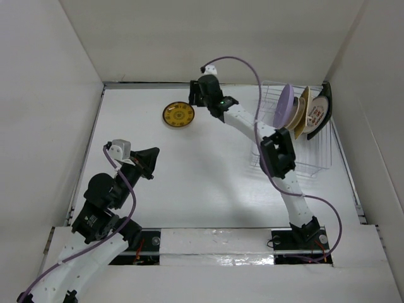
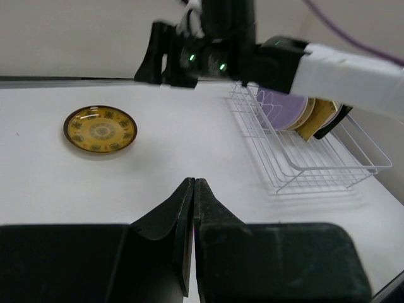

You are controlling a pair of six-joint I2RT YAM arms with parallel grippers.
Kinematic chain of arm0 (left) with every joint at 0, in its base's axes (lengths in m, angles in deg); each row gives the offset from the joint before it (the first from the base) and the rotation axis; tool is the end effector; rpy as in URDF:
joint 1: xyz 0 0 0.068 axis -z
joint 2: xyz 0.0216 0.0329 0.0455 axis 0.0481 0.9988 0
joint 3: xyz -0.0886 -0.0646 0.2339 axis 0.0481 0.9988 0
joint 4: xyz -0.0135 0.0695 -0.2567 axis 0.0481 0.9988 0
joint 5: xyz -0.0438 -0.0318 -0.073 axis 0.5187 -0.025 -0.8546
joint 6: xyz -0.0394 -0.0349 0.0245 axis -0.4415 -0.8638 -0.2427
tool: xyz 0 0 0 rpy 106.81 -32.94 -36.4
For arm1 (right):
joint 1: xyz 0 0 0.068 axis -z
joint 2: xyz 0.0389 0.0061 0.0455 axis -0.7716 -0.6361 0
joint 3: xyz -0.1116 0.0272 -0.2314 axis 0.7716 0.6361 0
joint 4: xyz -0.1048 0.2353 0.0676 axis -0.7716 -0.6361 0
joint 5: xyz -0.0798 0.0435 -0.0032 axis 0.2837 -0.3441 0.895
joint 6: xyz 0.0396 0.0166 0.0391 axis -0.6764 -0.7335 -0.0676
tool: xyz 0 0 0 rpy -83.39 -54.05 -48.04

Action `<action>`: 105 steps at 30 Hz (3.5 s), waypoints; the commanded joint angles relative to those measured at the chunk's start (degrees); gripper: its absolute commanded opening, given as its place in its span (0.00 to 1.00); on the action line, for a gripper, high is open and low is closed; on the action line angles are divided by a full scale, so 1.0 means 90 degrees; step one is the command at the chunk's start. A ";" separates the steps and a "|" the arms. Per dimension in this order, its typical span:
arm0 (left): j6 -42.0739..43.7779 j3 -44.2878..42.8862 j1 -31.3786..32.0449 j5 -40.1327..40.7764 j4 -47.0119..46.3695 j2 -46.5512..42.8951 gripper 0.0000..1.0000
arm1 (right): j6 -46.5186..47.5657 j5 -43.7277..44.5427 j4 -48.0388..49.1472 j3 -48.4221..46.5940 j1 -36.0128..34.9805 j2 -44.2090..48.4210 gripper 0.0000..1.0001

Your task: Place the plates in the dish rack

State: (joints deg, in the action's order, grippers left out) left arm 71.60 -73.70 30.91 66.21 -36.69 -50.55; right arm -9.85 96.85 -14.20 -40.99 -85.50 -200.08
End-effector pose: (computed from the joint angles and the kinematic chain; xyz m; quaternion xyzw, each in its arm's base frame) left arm 0.1012 -0.0638 0.3512 0.0878 0.6218 -0.2848 0.7242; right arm 0.4563 0.3059 0.2860 -0.0328 0.8136 0.1619 0.5575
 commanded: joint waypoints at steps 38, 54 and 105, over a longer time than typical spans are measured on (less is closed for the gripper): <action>0.0038 -0.0066 -0.0118 -0.0052 -0.0277 -0.0554 0.00 | -0.1275 0.0365 0.1918 0.3066 0.0324 0.2457 0.00; -0.0030 -0.0106 -0.0118 -0.0775 -0.0345 -0.0866 0.09 | 0.1667 0.5505 -0.2868 0.2026 0.1262 0.3731 0.00; 0.0282 -0.0076 -0.0118 0.0348 -0.0443 0.1486 0.69 | 0.1266 -0.2581 0.3928 0.8293 -0.2330 0.6523 0.71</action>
State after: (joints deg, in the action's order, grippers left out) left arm 72.56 -73.70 30.13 68.44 -37.36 -39.01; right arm -1.87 77.92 12.27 36.88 -105.04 -145.35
